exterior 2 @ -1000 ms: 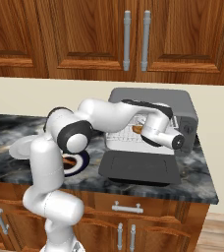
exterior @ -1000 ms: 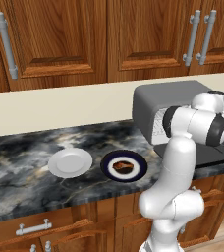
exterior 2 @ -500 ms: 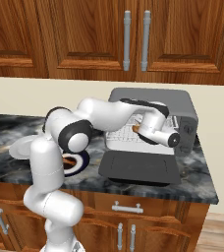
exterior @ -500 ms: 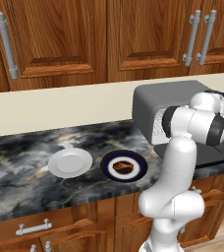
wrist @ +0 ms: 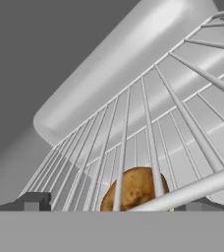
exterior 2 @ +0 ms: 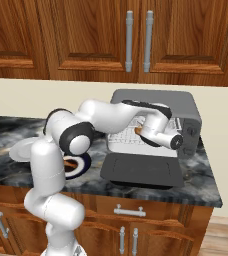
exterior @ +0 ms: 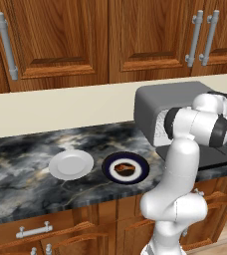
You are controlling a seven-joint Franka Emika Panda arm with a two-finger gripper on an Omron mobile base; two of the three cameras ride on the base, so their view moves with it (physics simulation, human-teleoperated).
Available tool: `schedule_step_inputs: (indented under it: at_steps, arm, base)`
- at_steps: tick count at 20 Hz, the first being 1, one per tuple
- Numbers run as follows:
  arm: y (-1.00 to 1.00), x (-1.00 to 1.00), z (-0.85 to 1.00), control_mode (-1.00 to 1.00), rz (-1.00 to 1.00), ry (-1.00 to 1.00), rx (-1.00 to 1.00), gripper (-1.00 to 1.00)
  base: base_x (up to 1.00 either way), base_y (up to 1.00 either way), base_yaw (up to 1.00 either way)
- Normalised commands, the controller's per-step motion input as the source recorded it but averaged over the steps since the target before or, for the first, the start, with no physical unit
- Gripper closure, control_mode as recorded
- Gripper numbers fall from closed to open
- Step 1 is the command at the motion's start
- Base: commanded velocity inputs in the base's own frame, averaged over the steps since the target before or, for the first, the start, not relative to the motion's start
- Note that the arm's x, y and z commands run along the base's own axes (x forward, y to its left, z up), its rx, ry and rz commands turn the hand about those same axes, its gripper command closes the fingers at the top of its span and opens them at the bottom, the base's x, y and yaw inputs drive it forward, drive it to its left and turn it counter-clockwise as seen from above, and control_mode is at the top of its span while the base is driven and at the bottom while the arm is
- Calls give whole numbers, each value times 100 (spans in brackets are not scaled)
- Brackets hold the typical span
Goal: Open the toaster oven door. Place the bread on the bottom rack in the toaster oven and place the chicken drumstick on the top rack.
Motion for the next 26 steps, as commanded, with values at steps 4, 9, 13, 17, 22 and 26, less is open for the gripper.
schedule_step_inputs:
  at_steps: [4,9,13,17,22,26]
  arm:
    - [0,2,-24,-100,0,12,-2,-100]
    - [0,0,-31,-100,0,14,-5,-100]
    - [0,11,-12,-100,0,2,-1,-100]
    - [0,-1,-27,-100,0,0,-2,-100]
    - [-1,-22,-54,-100,0,0,-6,-100]
    - [-6,-34,-57,-100,0,3,-8,-100]
  base:
    - [0,0,0]
    - [0,0,0]
    - [0,0,0]
    - [0,0,0]
    - [0,0,0]
    - [0,0,0]
